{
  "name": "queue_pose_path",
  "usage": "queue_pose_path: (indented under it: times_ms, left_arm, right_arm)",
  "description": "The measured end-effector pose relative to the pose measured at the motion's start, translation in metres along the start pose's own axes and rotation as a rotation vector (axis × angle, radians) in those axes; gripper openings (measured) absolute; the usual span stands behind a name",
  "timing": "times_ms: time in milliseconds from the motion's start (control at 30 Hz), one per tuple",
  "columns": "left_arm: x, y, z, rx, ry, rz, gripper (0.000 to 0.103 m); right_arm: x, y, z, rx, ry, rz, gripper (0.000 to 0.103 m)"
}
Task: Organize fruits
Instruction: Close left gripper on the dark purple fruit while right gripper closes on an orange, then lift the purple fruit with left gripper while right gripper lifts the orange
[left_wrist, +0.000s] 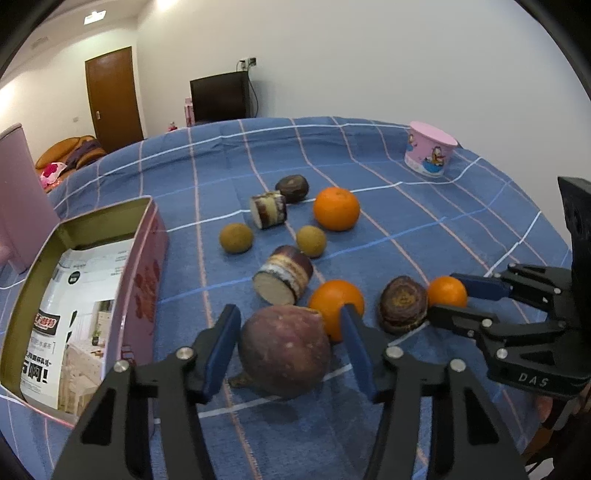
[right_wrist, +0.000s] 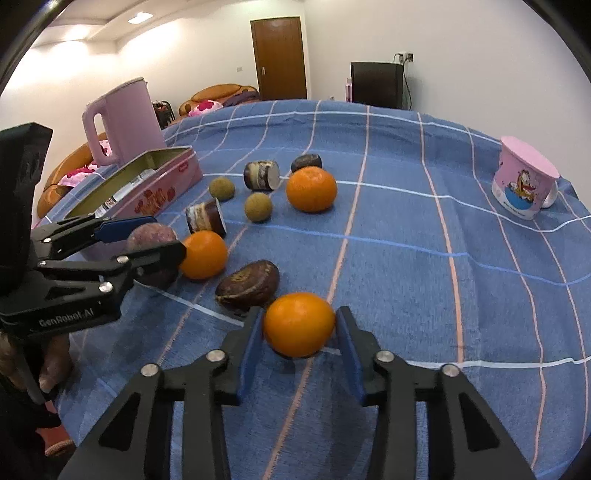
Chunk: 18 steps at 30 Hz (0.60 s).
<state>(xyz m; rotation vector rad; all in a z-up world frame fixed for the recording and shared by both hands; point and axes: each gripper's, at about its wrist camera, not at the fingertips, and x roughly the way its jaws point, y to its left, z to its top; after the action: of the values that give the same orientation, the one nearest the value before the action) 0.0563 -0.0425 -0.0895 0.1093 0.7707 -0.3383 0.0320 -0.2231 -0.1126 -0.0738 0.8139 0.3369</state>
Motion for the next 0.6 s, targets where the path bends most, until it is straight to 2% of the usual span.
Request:
queue_pose_path:
  times_ms: [167, 233, 433, 600]
  left_arm:
    - [-0.004, 0.005, -0.004, -0.002, -0.002, -0.001, 0.050]
    - [-0.006, 0.010, -0.005, -0.024, -0.002, -0.019, 0.050]
    - [0.000, 0.007, -0.004, -0.015, 0.015, 0.016, 0.054]
    - [0.000, 0.005, -0.004, 0.002, 0.011, 0.011, 0.050]
  right_arm:
    - [0.000, -0.002, -0.001, 0.003, -0.003, 0.001, 0.040]
    - [0.000, -0.002, -0.001, 0.006, -0.004, 0.004, 0.040]
    - [0.001, -0.002, -0.001, 0.002, 0.001, -0.002, 0.040]
    - [0.002, -0.002, -0.002, 0.004, 0.009, 0.006, 0.040]
